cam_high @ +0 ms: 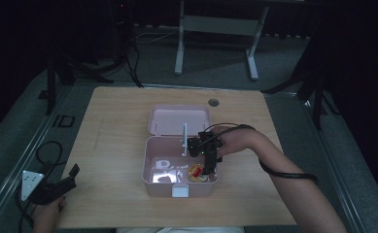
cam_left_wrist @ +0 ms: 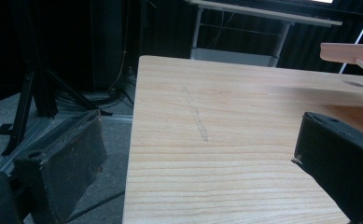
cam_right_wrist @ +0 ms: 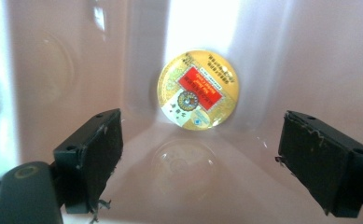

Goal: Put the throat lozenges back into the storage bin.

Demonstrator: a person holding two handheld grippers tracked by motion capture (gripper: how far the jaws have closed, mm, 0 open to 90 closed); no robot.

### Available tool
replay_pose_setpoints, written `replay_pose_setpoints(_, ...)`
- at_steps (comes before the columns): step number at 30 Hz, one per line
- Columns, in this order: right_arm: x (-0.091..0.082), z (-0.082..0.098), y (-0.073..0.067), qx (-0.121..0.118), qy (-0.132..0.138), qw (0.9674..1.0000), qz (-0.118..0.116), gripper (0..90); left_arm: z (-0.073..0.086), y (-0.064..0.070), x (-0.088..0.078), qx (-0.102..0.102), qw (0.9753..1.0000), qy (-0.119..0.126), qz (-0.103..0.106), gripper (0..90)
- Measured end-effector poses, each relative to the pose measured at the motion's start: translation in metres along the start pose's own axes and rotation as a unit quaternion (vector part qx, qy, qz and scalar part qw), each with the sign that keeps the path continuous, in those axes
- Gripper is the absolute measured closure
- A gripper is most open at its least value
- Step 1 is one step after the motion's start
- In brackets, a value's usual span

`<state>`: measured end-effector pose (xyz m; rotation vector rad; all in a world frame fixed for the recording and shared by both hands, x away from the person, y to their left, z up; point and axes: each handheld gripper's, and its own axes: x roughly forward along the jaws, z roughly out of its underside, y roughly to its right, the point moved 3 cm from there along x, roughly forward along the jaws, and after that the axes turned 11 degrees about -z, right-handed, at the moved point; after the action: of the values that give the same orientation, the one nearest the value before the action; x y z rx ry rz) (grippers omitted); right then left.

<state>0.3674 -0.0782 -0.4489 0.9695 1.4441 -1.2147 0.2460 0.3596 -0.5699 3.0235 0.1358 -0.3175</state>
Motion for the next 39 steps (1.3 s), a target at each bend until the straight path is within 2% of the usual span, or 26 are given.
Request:
replay_pose_setpoints(1,-0.007,0.003,-0.002,0.001,0.013,0.9999,0.007,13.6,0.000,0.000,0.000,0.000,1.0000,0.000,0.000,2.4)
replay_pose_setpoints(2,-0.007,0.003,-0.002,0.001,0.013,0.9999,0.007,13.6,0.000,0.000,0.000,0.000,1.0000,0.000,0.000,2.4)
replay_pose_setpoints(3,-0.016,0.010,-0.006,0.002,0.031,0.9994,0.017,13.5,0.000,0.000,0.000,0.000,1.0000,0.000,0.000,2.4)
replay_pose_setpoints(5,-0.020,0.013,-0.007,0.006,0.038,0.9991,0.021,13.5,0.000,0.000,0.000,0.000,1.0000,0.000,0.000,2.4)
replay_pose_setpoints(6,-0.031,0.023,-0.011,0.005,0.058,0.9978,0.032,13.4,0.000,0.000,0.000,0.000,1.0000,0.000,0.000,2.4)
replay_pose_setpoints(9,-0.041,0.039,-0.014,0.015,0.080,0.9957,0.045,13.4,0.000,0.000,0.000,0.001,1.0000,0.000,0.000,2.4)
replay_pose_setpoints(10,-0.041,0.039,-0.014,0.015,0.080,0.9957,0.045,13.4,0.000,0.000,0.000,0.001,1.0000,0.000,0.000,2.4)
replay_pose_setpoints(11,-0.045,0.051,-0.016,0.026,0.086,0.9947,0.050,13.4,0.000,0.000,0.000,0.002,1.0000,-0.001,0.000,2.4)
replay_pose_setpoints(13,-0.047,0.062,-0.016,0.036,0.095,0.9933,0.054,13.4,0.000,0.000,0.000,0.001,1.0000,0.000,-0.001,2.4)
replay_pose_setpoints(16,-0.046,0.071,-0.017,0.044,0.103,0.9921,0.055,13.2,0.000,0.000,0.000,0.000,1.0000,0.000,-0.001,2.4)
replay_pose_setpoints(17,-0.043,0.082,-0.016,0.052,0.112,0.9906,0.058,13.3,0.000,0.000,0.000,0.000,1.0000,-0.001,-0.001,2.5)
replay_pose_setpoints(21,-0.033,0.099,-0.014,0.071,0.134,0.9868,0.057,13.3,0.000,0.000,0.000,-0.001,1.0000,-0.001,-0.001,2.4)
replay_pose_setpoints(25,-0.017,0.112,-0.008,0.087,0.158,0.9823,0.049,13.8,0.000,0.000,0.000,-0.001,1.0000,0.000,-0.001,2.4)
replay_pose_setpoints(26,-0.017,0.112,-0.008,0.087,0.158,0.9823,0.049,13.8,0.000,0.000,0.000,-0.001,1.0000,0.000,-0.001,2.4)
replay_pose_setpoints(27,-0.007,0.118,-0.004,0.094,0.166,0.9801,0.055,13.7,0.000,0.000,0.000,-0.002,1.0000,0.000,-0.001,2.4)
replay_pose_setpoints(28,-0.007,0.118,-0.004,0.094,0.166,0.9801,0.055,13.7,0.000,0.000,0.000,-0.002,1.0000,0.000,-0.001,2.4)
replay_pose_setpoints(29,0.004,0.124,0.001,0.104,0.180,0.9761,0.065,13.6,0.000,0.000,0.000,-0.001,1.0000,0.000,-0.002,2.4)
replay_pose_setpoints(30,0.008,0.126,0.003,0.108,0.185,0.9745,0.066,13.6,0.000,0.000,0.000,-0.001,1.0000,0.000,-0.002,2.4)
replay_pose_setpoints(31,0.014,0.130,0.006,0.113,0.200,0.9708,0.070,13.2,0.000,0.000,0.000,-0.001,1.0000,0.000,-0.001,2.4)
replay_pose_setpoints(35,0.037,0.139,0.014,0.131,0.222,0.9619,0.093,12.7,0.000,0.000,0.000,-0.001,1.0000,0.000,-0.002,2.4)
replay_pose_setpoints(38,0.054,0.143,0.018,0.139,0.238,0.9570,0.091,12.5,0.000,0.000,0.000,-0.001,1.0000,0.000,-0.002,2.4)
replay_pose_setpoints(39,0.062,0.144,0.019,0.147,0.244,0.9542,0.093,12.5,0.000,0.000,0.000,-0.001,1.0000,0.000,-0.002,2.4)
